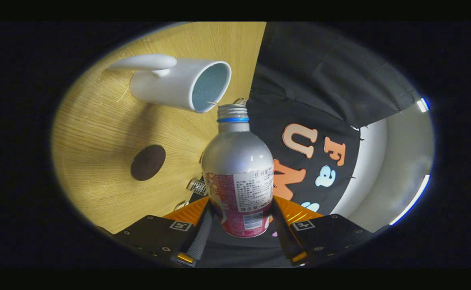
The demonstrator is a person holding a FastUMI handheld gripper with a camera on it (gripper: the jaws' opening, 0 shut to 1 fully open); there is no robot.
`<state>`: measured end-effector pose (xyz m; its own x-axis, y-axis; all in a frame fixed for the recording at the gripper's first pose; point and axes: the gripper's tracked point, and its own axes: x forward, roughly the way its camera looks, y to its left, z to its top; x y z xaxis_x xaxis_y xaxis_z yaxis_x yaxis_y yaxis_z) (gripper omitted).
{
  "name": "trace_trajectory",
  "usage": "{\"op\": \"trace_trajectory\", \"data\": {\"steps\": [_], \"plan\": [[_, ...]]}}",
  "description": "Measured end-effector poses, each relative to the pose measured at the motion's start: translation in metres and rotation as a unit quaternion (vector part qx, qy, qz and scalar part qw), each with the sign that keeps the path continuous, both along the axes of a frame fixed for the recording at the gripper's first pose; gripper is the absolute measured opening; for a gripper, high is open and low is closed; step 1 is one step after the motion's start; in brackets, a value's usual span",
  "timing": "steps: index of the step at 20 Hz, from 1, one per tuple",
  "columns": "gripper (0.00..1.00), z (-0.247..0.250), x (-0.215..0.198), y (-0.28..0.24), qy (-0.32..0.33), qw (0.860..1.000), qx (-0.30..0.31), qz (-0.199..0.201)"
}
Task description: Take the bottle from table, then pour the juice into the cup, finally place the bottle on the coaster
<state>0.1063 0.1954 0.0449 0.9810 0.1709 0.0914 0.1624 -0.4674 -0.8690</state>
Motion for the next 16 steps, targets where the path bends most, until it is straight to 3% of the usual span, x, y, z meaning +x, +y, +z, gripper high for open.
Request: {"op": "trace_trajectory", "data": {"steps": [16], "plan": [[0.74,0.017,0.000,0.020,-0.003,0.995,-0.097,-0.002]]}}
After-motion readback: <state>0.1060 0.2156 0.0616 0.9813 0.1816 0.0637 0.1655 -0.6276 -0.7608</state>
